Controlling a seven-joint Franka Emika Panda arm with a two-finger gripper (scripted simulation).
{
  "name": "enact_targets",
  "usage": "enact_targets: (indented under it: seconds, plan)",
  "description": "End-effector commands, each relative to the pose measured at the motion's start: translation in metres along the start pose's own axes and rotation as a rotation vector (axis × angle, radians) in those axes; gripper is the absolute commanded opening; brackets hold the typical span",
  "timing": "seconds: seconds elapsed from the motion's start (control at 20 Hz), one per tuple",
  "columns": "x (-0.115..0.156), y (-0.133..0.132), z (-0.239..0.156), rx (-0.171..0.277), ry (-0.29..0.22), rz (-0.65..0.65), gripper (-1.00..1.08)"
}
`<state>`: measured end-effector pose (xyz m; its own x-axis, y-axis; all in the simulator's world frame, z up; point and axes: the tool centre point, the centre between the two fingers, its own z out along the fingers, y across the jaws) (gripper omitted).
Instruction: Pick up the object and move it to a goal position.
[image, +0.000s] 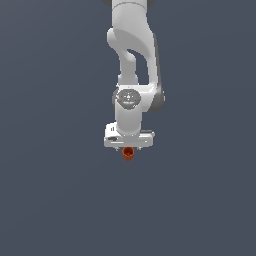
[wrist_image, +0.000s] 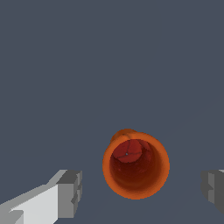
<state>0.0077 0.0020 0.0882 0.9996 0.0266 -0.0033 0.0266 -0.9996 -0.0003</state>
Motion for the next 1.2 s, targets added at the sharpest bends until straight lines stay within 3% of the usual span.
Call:
enact_targets:
  seconds: [0.0,0.7,0.75,1.15]
  plan:
    - [0.0,0.0,0.003,0.0,0.0,0.0,1.0]
    - [0.001,0.0,0.05,0.0,0.003,0.0,1.0]
    - [0.001,0.0,0.05,0.0,0.003,0.0,-1.0]
    - [0.001,0.0,0.05,0.0,0.003,0.0,-1.0]
